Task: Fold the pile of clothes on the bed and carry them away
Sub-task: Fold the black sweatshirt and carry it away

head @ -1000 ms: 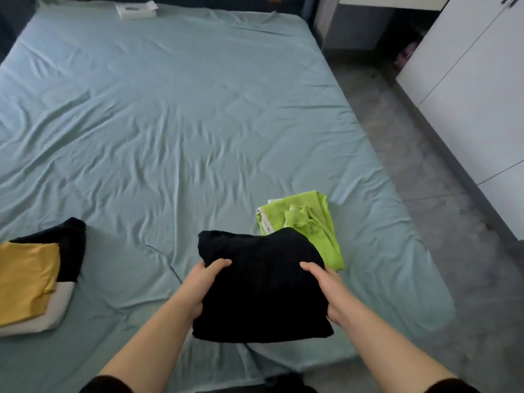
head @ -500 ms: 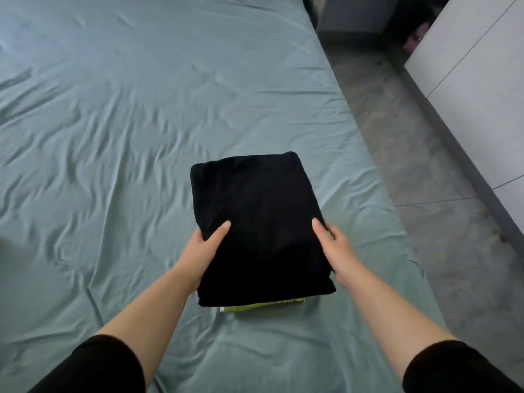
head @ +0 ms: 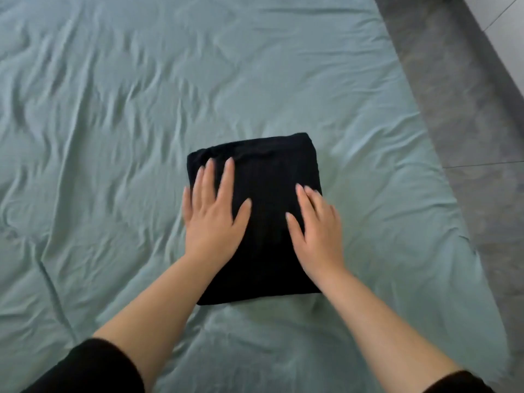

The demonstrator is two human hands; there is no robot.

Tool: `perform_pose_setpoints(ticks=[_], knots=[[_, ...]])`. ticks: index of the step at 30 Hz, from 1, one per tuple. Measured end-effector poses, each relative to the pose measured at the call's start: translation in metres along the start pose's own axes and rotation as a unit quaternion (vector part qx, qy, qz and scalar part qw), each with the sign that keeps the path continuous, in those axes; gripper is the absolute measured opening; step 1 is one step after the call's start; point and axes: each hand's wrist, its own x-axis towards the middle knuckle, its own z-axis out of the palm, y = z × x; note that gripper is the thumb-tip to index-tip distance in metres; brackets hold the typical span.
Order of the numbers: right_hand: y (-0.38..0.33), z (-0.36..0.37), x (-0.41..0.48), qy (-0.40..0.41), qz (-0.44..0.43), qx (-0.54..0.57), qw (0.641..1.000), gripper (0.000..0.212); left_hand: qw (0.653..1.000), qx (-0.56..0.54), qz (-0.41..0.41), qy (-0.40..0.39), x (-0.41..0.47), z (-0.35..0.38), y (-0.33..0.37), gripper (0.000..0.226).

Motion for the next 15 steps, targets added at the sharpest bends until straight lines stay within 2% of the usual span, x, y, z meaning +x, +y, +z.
perform_pose_setpoints(ticks=[1, 2, 4, 5, 7, 9, 11, 13, 15], knots=[[-0.001, 0.01, 0.011, -0.03, -0.034, -0.021, 0.999, 0.051, 0.998, 0.041, 0.04, -0.017, 0.008, 0.013, -0.002, 0.066], [0.002, 0.019, 0.02, -0.081, -0.039, -0.051, 0.995, 0.052, 0.992, 0.08, 0.062, -0.071, 0.011, 0.026, -0.008, 0.064], [0.015, 0.035, 0.026, -0.184, 0.023, -0.122, 0.975, 0.056, 0.969, 0.116, 0.035, -0.216, 0.012, 0.045, -0.027, 0.064], [0.02, 0.042, 0.026, -0.199, 0.06, -0.138, 0.968, 0.057, 0.965, 0.111, 0.022, -0.237, 0.012, 0.05, -0.035, 0.065], [0.019, 0.045, 0.014, -0.161, 0.086, -0.121, 0.976, 0.061, 0.975, 0.101, 0.034, -0.197, 0.004, 0.051, -0.04, 0.069], [0.015, 0.04, -0.016, -0.153, 0.034, -0.132, 0.979, 0.065, 0.979, 0.106, 0.059, -0.163, -0.02, 0.045, -0.043, 0.083], [0.023, 0.03, -0.052, -0.211, -0.022, -0.173, 0.962, 0.071, 0.963, 0.115, 0.081, -0.228, -0.059, 0.033, -0.055, 0.102], [0.039, 0.017, -0.068, -0.23, -0.026, -0.16, 0.96, 0.077, 0.954, 0.118, 0.048, -0.272, -0.086, 0.021, -0.074, 0.115], [0.049, 0.005, -0.061, -0.177, -0.035, -0.087, 0.98, 0.084, 0.973, 0.036, -0.04, -0.226, -0.086, 0.009, -0.083, 0.122]])
